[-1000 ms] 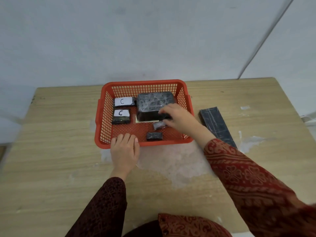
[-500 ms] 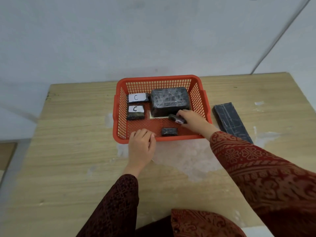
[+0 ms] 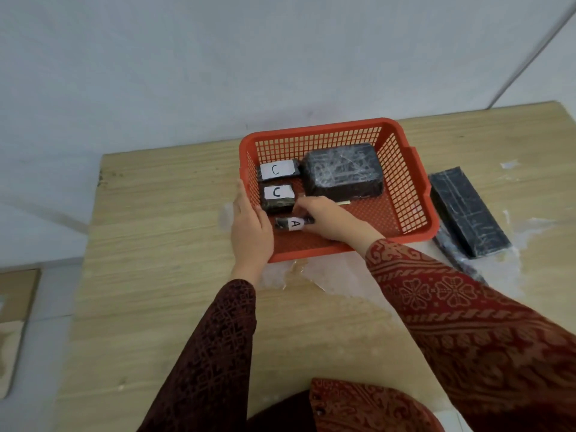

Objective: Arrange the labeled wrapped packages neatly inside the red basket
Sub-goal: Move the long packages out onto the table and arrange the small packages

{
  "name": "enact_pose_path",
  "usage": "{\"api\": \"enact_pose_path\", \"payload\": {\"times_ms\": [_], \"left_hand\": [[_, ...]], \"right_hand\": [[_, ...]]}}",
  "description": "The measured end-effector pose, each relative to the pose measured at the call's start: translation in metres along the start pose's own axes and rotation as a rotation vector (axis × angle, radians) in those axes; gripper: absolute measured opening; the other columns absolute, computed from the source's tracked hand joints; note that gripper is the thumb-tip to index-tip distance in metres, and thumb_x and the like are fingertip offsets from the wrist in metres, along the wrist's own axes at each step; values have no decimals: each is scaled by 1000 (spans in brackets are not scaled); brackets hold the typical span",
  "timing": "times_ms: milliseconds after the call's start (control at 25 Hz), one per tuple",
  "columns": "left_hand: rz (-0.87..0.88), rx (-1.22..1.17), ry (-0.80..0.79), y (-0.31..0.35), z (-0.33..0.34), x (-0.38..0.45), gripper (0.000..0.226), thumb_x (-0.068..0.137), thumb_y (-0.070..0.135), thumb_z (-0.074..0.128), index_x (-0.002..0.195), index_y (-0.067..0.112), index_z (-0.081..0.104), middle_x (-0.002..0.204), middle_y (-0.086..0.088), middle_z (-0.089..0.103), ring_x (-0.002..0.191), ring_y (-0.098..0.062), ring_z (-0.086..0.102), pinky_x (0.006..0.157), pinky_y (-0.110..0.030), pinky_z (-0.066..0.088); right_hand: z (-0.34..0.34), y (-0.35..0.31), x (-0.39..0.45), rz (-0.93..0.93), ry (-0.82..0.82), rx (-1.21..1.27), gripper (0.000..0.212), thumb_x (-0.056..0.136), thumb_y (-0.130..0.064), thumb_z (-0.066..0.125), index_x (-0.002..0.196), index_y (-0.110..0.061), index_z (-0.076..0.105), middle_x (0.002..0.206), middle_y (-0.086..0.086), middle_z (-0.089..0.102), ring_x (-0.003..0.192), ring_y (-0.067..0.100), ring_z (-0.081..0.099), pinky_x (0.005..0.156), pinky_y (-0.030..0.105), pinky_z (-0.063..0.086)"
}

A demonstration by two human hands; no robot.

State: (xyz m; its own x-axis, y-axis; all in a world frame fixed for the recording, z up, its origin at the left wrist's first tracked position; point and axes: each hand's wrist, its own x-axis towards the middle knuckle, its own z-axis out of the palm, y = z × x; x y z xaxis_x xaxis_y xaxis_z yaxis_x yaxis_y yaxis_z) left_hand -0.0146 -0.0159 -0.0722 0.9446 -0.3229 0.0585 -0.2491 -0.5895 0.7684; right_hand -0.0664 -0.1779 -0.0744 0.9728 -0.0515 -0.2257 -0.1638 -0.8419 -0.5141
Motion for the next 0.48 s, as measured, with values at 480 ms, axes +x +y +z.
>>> {"api": "enact_pose_path", "payload": {"times_ms": [480], "left_hand": [[0, -40, 33, -7, -1, 0, 56, 97, 13, 36, 150, 16, 18, 145, -6, 44, 115, -3, 43, 79, 5, 25]], "right_hand": [[14, -21, 15, 88, 190, -140, 26, 86, -15, 62, 111, -10, 58, 109, 8, 62, 104, 25, 50, 79, 42, 50]]}}
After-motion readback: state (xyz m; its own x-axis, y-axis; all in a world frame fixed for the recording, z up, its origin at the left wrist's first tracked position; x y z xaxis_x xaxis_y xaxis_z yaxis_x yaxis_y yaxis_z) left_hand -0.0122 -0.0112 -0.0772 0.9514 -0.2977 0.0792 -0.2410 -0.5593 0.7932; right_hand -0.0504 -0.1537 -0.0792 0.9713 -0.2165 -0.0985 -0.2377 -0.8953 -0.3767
